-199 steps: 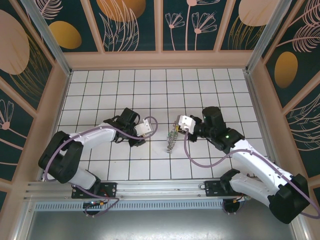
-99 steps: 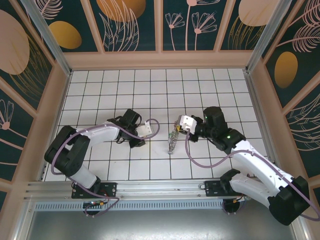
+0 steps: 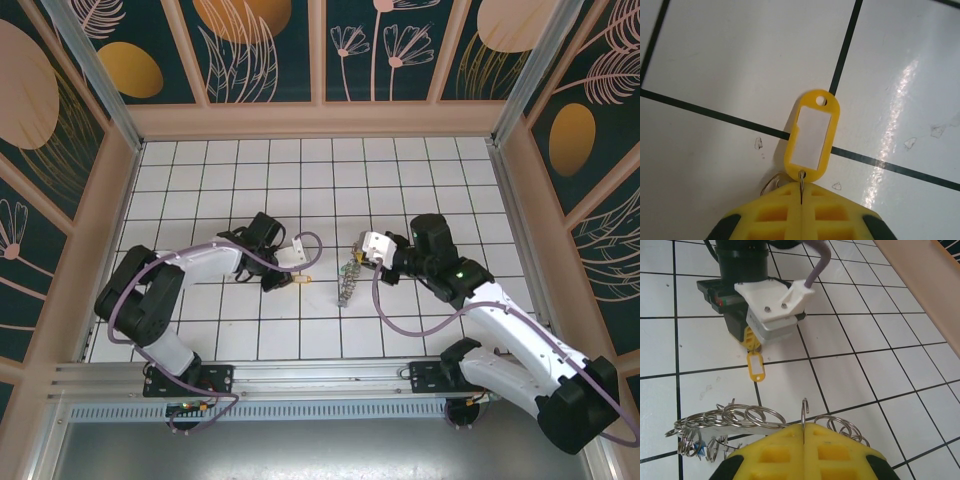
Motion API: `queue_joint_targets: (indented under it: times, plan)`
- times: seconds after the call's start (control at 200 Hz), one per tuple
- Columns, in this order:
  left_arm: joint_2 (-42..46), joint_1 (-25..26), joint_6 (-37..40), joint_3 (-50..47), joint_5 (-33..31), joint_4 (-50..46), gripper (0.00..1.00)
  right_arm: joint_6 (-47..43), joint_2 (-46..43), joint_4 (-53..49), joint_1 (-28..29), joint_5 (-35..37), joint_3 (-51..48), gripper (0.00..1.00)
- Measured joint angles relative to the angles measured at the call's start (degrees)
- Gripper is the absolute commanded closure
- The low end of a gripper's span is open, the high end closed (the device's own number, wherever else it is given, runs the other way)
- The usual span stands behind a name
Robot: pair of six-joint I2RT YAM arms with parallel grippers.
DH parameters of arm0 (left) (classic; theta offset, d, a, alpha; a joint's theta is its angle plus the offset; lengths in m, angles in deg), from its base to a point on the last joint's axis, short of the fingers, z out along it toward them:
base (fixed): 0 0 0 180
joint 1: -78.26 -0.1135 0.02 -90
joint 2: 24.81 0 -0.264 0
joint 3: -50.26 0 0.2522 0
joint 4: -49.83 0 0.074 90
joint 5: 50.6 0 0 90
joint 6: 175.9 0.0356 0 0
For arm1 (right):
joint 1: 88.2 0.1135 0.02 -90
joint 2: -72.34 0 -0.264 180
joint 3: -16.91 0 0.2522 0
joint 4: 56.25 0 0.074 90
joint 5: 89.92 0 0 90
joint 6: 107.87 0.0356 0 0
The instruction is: Put the keys on the keyring
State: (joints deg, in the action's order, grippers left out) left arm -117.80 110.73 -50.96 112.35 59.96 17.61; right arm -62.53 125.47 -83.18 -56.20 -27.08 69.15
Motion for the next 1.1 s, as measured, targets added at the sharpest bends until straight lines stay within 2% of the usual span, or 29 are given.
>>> queue_joint_targets:
  times: [0.18,0.34,0.666,0.916,1.101]
  plan:
    - [7.1,-0.1,2.0,0.0,2.2,-0.2,1.0,0.0,0.0,0.0,0.0,-1.0,0.0,1.0]
    - [12.7,-0.2,3.4,1.9,7.0,-0.3,1.0,0.0,0.0,0.0,-0.1,-4.8,0.0,1.0]
    - [14.8,-0.2,3.1,6.0,16.1,2.5,1.0,0.0,1.6,-0.4,0.0,-15.0,0.0,1.0]
    - [14.3,0.9,3.0,7.9,23.2,7.4,1.0,0.0,1.8,0.1,1.6,-15.3,0.0,1.0]
    - [14.3,2.3,3.5,7.9,25.8,9.6,1.0,0.0,1.8,1.2,2.3,-14.3,0.0,1.0]
